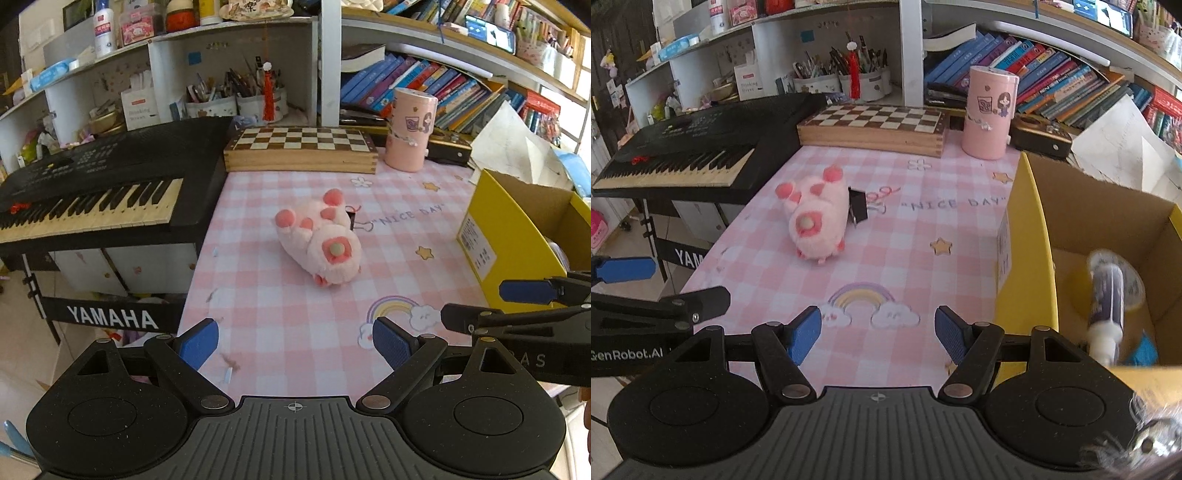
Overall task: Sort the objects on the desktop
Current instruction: 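Move both tools back toward the pink pig and black binder clip, then close the left gripper on the pink plush pig, then lower the right gripper onto the black binder clip and close it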
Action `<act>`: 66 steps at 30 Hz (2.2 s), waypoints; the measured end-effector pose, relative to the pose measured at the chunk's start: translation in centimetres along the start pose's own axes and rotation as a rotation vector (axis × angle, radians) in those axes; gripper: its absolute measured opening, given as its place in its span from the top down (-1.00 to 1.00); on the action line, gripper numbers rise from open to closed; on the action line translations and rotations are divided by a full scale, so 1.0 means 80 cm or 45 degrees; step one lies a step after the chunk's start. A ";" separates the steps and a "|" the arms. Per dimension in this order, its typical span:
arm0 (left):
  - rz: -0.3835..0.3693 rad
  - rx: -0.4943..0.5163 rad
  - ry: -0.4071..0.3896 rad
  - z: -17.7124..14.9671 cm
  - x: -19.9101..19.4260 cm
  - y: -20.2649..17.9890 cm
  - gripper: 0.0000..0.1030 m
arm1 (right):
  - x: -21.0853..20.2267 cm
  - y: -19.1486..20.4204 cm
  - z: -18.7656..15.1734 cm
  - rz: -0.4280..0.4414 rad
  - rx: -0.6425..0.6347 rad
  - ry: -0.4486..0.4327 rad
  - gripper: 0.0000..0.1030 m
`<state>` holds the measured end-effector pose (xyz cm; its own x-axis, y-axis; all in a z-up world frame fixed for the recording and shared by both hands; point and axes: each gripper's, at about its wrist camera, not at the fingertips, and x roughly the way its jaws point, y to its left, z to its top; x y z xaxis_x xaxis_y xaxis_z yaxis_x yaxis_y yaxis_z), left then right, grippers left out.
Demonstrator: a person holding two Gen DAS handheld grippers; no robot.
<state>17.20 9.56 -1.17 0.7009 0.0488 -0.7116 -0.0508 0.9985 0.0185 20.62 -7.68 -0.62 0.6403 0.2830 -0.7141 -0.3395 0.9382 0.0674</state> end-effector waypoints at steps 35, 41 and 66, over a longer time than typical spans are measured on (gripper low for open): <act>-0.078 -0.073 0.162 0.082 0.194 -0.027 -0.78 | 0.066 -0.060 0.094 -0.033 0.026 -0.112 -0.28; -0.131 -0.119 0.171 0.073 0.193 -0.011 0.01 | 0.076 -0.054 0.097 -0.014 0.015 -0.090 -0.28; -0.062 -0.320 0.113 0.027 0.084 0.063 0.05 | 0.206 0.018 0.125 0.073 -0.238 0.074 -0.28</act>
<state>23.22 14.95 -4.35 0.6423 -0.0124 -0.7663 -0.2011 0.9621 -0.1842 37.56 0.32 -5.34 0.5771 0.3179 -0.7523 -0.5000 0.8659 -0.0176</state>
